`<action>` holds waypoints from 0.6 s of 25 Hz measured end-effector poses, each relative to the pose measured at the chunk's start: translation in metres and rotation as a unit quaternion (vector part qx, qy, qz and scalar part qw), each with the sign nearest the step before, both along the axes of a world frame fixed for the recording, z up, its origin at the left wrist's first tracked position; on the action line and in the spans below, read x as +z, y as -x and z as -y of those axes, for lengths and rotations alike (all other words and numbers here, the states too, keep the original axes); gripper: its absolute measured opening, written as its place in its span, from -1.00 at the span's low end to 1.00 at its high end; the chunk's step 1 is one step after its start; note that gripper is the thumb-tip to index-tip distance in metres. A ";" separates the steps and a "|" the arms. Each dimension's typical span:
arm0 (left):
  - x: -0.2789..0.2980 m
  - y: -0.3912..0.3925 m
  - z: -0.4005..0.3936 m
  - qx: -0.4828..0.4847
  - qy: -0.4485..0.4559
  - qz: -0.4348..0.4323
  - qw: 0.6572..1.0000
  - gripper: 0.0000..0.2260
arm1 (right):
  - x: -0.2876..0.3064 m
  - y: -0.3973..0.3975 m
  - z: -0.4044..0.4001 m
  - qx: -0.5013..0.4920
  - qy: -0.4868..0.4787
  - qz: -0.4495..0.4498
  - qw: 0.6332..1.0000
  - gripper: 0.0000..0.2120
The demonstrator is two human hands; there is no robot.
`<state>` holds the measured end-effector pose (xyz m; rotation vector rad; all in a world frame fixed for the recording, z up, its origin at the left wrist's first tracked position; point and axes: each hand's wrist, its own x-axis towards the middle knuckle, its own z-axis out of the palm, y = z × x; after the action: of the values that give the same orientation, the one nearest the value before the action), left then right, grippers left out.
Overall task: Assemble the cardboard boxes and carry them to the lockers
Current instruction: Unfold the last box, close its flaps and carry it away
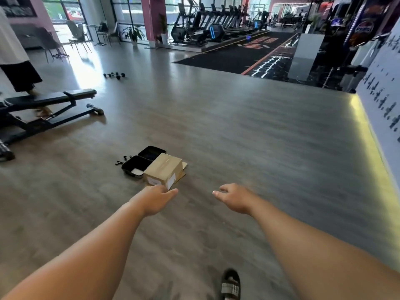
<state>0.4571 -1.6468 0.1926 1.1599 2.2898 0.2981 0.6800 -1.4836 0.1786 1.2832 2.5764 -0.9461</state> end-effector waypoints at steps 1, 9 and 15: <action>-0.006 0.017 -0.027 0.011 0.004 0.000 1.000 -0.43 | -0.006 0.020 -0.031 0.012 0.004 -0.006 1.000 -0.30; -0.005 0.132 -0.191 0.094 0.035 0.024 0.995 -0.51 | -0.003 0.186 -0.242 0.077 0.019 0.000 0.997 -0.31; -0.041 0.246 -0.282 0.154 0.047 0.049 0.986 -0.48 | -0.025 0.321 -0.346 0.152 0.025 0.039 0.987 -0.37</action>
<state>0.2113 -1.3648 0.1511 0.7270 2.3640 0.3487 0.3592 -1.1380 0.1539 0.8622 2.5691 -0.8767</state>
